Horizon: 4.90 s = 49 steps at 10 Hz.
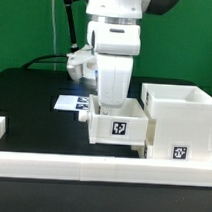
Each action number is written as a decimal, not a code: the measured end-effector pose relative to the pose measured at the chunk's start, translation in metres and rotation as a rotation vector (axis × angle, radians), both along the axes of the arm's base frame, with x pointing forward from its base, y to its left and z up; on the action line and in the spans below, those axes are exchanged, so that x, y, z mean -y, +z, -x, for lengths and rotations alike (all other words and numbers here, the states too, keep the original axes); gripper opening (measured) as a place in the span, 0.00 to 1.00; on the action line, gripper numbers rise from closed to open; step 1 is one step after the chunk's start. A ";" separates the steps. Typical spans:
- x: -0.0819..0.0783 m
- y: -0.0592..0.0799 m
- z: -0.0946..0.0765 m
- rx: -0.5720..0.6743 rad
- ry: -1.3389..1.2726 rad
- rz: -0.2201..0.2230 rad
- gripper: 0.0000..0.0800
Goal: Assemble drawer
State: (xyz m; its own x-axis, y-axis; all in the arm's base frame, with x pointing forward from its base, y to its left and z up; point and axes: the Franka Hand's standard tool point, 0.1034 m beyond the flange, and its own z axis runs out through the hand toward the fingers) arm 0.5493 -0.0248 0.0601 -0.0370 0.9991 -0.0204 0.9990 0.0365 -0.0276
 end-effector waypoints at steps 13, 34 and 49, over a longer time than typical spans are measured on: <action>-0.014 0.001 -0.001 0.002 0.003 -0.004 0.05; -0.012 -0.003 0.001 0.013 -0.003 -0.007 0.05; -0.029 -0.005 0.002 0.034 -0.008 -0.013 0.05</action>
Offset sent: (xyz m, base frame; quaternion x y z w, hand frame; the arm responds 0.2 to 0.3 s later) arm 0.0009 0.0106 -0.0010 0.0044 0.0042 -0.0153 0.9999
